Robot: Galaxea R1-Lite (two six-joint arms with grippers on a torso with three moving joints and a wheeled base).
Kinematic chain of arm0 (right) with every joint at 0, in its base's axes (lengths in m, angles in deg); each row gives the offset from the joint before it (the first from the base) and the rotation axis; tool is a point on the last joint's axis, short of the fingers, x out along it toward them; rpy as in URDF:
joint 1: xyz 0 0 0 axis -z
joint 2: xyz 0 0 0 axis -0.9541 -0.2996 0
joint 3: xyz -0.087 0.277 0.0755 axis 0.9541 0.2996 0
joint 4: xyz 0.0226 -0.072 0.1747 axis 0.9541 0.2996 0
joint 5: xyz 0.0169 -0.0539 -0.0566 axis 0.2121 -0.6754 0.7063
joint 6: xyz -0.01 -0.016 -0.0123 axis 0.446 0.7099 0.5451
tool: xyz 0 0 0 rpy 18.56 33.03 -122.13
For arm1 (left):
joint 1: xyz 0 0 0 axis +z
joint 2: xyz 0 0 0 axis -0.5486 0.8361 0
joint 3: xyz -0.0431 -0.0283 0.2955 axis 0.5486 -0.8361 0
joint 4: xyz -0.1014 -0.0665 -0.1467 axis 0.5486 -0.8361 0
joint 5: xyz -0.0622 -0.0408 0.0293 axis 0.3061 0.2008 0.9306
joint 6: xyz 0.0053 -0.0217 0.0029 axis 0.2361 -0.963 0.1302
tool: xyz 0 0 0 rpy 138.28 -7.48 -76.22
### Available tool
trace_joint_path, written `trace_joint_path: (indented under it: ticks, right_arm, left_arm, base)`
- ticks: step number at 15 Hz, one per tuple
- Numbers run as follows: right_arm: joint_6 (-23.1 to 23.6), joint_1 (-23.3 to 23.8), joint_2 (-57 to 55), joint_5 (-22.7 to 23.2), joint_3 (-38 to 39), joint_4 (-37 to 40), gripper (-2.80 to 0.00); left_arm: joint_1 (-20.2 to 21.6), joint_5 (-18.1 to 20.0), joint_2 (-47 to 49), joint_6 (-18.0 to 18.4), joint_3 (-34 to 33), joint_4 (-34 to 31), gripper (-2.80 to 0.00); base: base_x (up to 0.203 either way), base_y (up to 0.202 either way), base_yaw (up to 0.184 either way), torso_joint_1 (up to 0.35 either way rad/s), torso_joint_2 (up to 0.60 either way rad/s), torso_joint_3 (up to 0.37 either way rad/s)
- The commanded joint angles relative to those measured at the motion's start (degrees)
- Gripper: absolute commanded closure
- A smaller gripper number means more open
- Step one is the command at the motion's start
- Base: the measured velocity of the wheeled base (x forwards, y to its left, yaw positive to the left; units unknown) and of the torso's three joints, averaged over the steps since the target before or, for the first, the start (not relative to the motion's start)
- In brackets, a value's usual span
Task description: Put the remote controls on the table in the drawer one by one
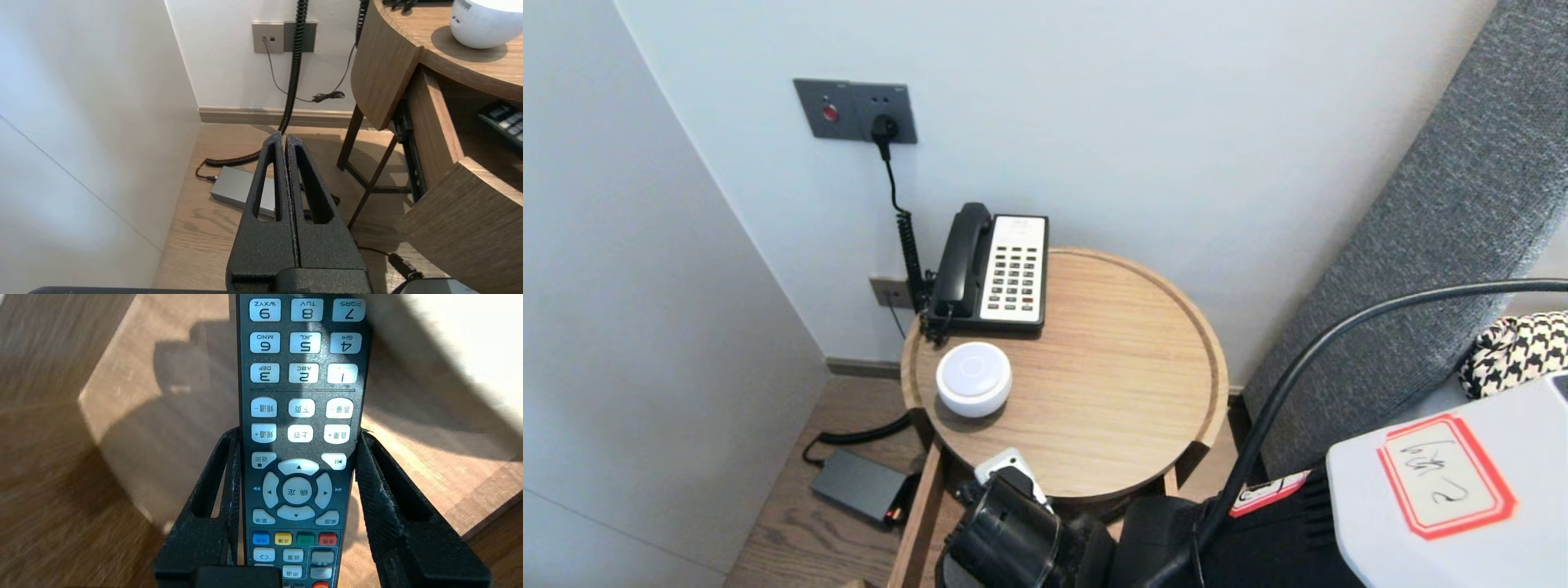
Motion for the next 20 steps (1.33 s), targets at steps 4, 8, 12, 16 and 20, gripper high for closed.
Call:
trace_joint_path:
  ticks: [4,8,12,16,20]
  right_arm:
    - [-5.3,2.78,0.26,-1.12,2.92,-0.08,0.0]
    - [-9.11,4.76,1.4,-2.66,4.82,-0.26,0.0]
    - [-13.02,6.46,2.05,-3.3,6.43,-0.18,0.0]
    - [-14.27,7.93,1.68,-3.36,7.19,-0.26,0.0]
    - [-14.29,9.12,1.1,-3.36,7.78,-0.18,0.0]
  left_arm:
    - [0.01,-0.01,-0.01,0.02,-0.7,0.05,0.0]
    - [0.01,-0.04,-0.01,0.02,-0.7,0.05,0.0]
    - [0.01,-0.03,-0.01,0.02,-0.7,0.05,0.0]
    - [0.01,0.05,-0.01,0.11,-0.7,0.05,0.0]
    - [0.01,0.04,-0.01,0.02,-0.7,0.05,0.0]
  base:
    - [0.0,0.0,0.0,0.0,0.0,0.0]
    - [0.0,0.0,0.0,0.0,0.0,0.0]
    - [0.0,0.0,0.0,0.0,0.0,0.0]
    - [0.0,0.0,0.0,0.0,0.0,0.0]
    - [0.0,0.0,0.0,0.0,0.0,0.0]
